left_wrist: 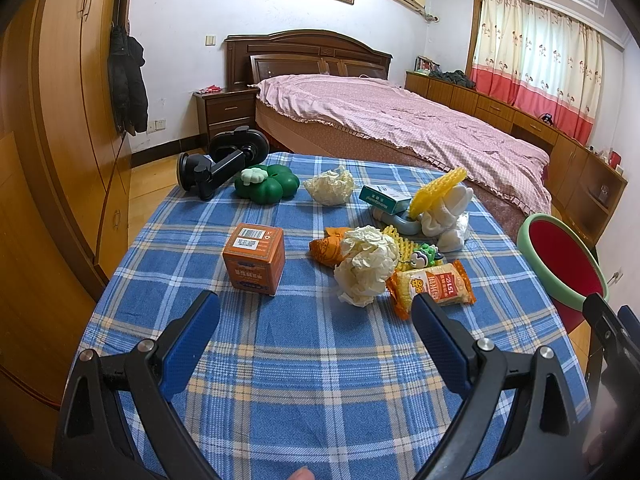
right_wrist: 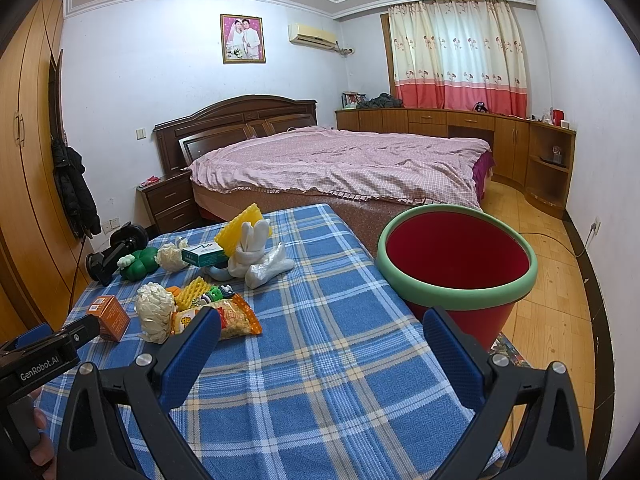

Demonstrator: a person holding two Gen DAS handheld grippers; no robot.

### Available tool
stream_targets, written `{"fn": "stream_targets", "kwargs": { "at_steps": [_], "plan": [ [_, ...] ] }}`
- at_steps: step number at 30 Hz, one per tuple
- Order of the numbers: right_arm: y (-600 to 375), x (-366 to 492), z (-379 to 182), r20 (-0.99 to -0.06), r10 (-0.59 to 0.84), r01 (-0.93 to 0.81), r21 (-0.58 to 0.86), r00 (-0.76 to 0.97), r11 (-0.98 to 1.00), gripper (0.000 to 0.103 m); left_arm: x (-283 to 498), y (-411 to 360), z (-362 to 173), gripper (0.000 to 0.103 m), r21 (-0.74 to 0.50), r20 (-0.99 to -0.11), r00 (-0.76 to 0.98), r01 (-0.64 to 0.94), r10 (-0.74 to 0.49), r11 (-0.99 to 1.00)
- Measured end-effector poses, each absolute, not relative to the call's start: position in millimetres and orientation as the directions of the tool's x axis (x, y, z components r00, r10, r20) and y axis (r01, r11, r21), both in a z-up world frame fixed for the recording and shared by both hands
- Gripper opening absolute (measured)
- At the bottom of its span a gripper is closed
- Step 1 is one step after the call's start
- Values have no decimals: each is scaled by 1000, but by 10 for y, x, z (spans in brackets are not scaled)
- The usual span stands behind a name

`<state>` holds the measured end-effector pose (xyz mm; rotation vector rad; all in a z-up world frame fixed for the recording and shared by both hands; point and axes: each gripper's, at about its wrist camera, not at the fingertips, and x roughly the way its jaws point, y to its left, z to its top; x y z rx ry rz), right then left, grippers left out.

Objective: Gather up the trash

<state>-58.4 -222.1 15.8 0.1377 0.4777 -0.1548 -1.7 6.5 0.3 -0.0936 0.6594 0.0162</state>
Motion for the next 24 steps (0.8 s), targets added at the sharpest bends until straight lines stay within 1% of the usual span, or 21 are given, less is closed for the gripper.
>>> {"fn": "stream_targets", "kwargs": {
  "at_steps": [16,24],
  "plan": [
    [-2223,-574,140,-467,-117,181,95,876,979,103,-17,69,5,96,-83,-613,790,-45,-15,996],
    [-2251,-581,123,-470,-122,187,95,874,978,103,-28,155,-26,96,-83,-599,801,-54,-6,995]
  ]
}}
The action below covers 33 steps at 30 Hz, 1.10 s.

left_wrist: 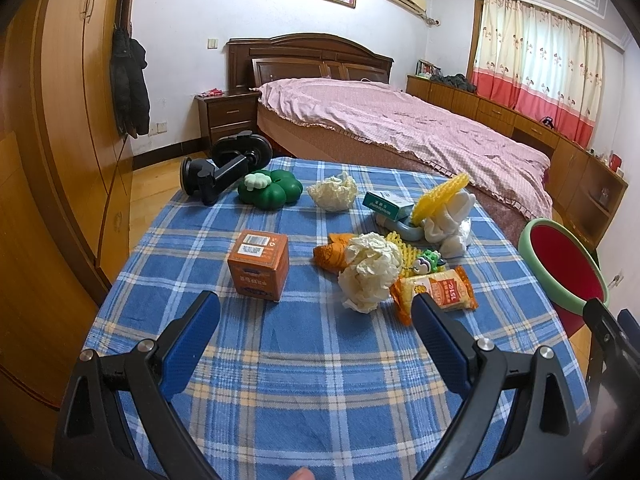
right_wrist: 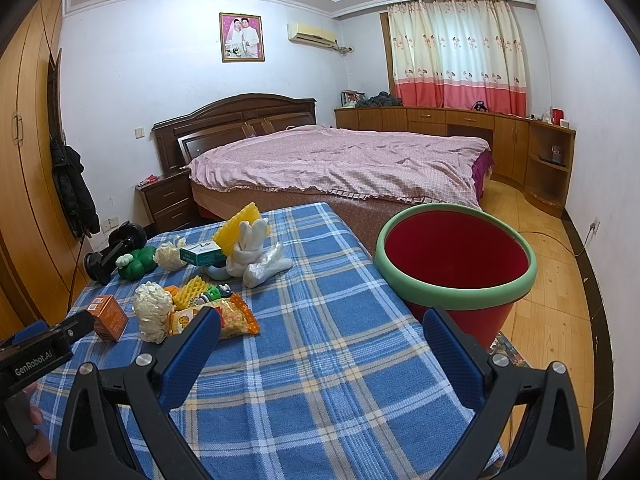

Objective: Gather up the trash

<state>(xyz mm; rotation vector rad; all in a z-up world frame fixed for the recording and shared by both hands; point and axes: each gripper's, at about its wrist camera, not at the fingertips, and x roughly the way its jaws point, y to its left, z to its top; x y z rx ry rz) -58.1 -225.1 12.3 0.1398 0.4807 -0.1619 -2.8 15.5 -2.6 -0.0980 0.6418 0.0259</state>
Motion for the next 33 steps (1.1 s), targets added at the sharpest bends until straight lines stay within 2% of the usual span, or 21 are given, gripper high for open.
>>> {"fn": "stream_targets", "kwargs": {
  "at_steps": [11,21,26,33],
  "plan": [
    [-2347,-251,193,-495,-101,165,88,863,982,103,218,370,-17,96,-50,-621,781,-119,62,992],
    [-2247,189,116,-563,-25,95,96,826,991,103,593,512,-241,96,-16,-683,725,-145,96,989],
    [-2185,371,61,-590,-7,79,97,807,992,103,757,550,-398,85,-26,-719,691,-139,78,990],
    [-2134,559,-9,-613,4,69,94,790,993,103,921,580,-521,78,-66,-748,662,-128,36,990]
  ]
}}
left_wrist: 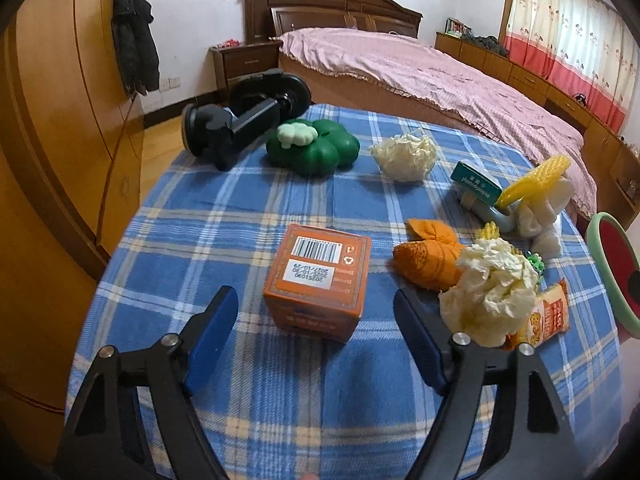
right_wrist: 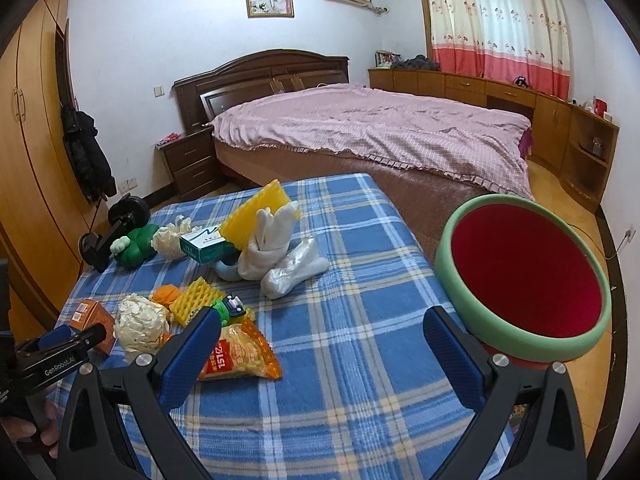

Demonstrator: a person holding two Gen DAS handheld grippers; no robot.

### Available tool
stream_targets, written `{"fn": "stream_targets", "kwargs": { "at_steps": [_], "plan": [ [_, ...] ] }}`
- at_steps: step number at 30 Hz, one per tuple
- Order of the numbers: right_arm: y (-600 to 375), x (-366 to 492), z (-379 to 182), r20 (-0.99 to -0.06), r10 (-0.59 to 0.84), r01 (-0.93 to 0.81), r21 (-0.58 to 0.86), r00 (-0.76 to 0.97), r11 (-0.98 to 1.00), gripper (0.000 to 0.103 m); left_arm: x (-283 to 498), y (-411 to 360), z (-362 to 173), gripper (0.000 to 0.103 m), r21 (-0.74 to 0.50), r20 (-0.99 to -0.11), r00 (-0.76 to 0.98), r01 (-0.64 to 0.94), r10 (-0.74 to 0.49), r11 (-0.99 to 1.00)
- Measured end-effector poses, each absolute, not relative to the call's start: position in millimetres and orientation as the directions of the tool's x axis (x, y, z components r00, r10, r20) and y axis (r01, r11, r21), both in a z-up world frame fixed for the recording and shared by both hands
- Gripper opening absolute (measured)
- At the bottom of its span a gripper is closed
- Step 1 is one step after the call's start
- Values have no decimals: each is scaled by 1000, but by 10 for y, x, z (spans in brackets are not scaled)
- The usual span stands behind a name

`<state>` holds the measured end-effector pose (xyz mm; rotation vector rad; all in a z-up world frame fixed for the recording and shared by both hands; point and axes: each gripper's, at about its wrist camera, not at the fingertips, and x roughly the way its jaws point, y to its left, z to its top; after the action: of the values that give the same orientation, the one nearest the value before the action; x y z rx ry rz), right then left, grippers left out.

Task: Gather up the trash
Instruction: 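Grasp the orange box with the left gripper, then grasp the clear plastic bag with the right gripper while the left gripper holds the orange box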

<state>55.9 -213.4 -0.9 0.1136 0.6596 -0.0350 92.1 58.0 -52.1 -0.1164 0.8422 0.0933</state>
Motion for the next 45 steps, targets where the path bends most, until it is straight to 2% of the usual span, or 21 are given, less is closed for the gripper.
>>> {"fn": "stream_targets", "kwargs": {
  "at_steps": [7,24,33,36,38,40,45],
  "plan": [
    [-2127,687,-54,-632,7,71,98,775,993,103,1034,614,-608,49,-124,-773,634,-102,-32,987],
    [-2019,1200,-186,-699,15,70,93,715,993,102,1401,505,-336,48,-158,-707,699,-7,-109,987],
    [-1872,1572,-441,-764,70,22,109,642,994,71,1680,515,-402,48,-231,-704,687,16,-179,973],
    [-1870,1639,-504,-777,87,23,130,624,991,58,1743,514,-425,48,-251,-703,683,23,-199,968],
    [-1872,1673,-549,-788,107,21,151,606,988,43,1770,493,-450,48,-256,-709,673,33,-211,966],
    [-1864,1664,-558,-786,94,26,138,611,990,37,1786,471,-471,48,-257,-715,662,49,-224,965],
    [-1882,1605,-578,-772,98,24,145,629,989,31,1771,413,-468,48,-257,-702,668,84,-246,963]
  ]
}}
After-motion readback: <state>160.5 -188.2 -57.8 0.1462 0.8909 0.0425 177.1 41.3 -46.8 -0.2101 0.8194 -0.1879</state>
